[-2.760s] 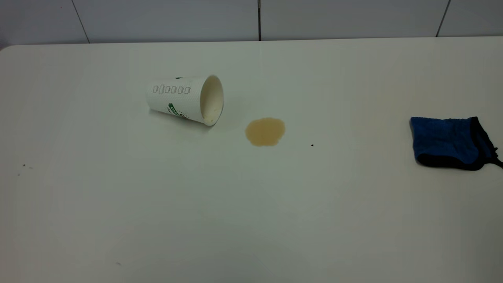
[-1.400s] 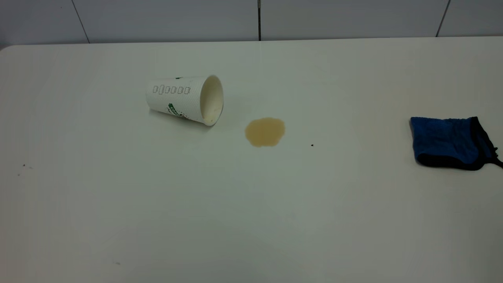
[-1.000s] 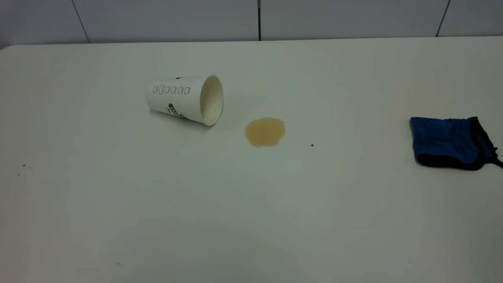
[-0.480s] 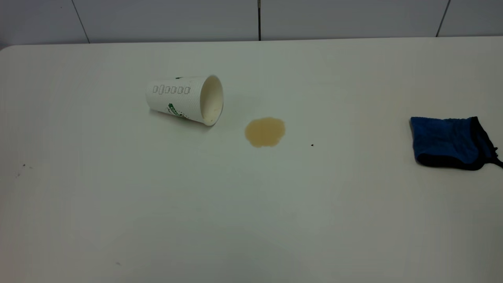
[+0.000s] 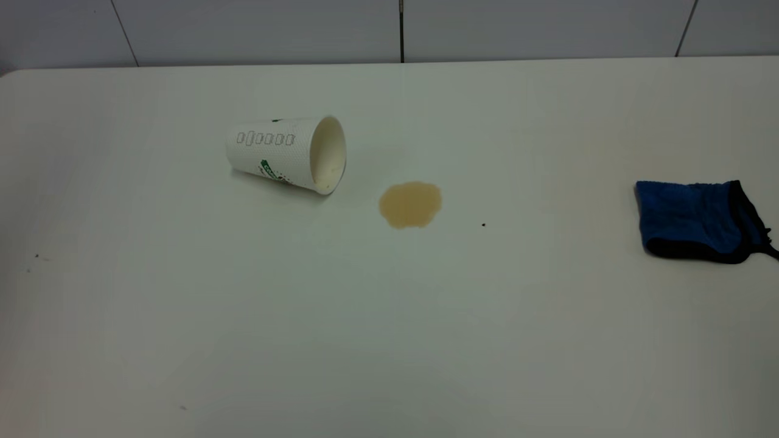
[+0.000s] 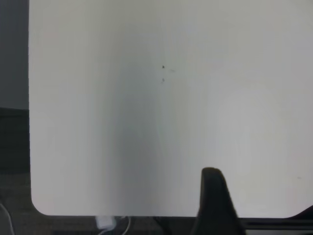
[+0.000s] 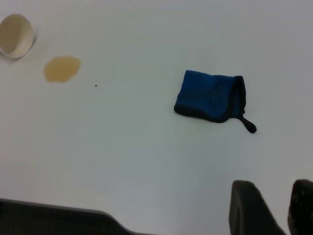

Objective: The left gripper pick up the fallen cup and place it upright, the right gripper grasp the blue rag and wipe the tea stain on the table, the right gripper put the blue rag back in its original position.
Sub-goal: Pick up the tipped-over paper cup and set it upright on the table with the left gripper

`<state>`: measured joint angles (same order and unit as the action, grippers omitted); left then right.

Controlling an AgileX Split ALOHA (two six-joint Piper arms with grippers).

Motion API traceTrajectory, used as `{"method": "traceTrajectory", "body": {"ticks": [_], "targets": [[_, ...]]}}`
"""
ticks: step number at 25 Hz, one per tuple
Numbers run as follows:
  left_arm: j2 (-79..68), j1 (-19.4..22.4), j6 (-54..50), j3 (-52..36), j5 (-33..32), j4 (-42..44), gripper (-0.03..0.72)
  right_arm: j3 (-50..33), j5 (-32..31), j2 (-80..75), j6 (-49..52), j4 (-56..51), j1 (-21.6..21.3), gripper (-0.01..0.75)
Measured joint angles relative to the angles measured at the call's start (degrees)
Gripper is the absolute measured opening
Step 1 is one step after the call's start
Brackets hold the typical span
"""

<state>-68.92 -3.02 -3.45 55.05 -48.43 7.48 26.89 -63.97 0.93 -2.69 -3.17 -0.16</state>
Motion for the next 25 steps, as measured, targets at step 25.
{"method": "traceTrajectory", "body": {"ticks": [25], "targets": [[-58.88, -34.30, -24.63, 37.11, -3.86, 27.64, 0.640, 0.00, 0.00, 0.00, 0.00, 0.00, 0.00, 0.238]]}}
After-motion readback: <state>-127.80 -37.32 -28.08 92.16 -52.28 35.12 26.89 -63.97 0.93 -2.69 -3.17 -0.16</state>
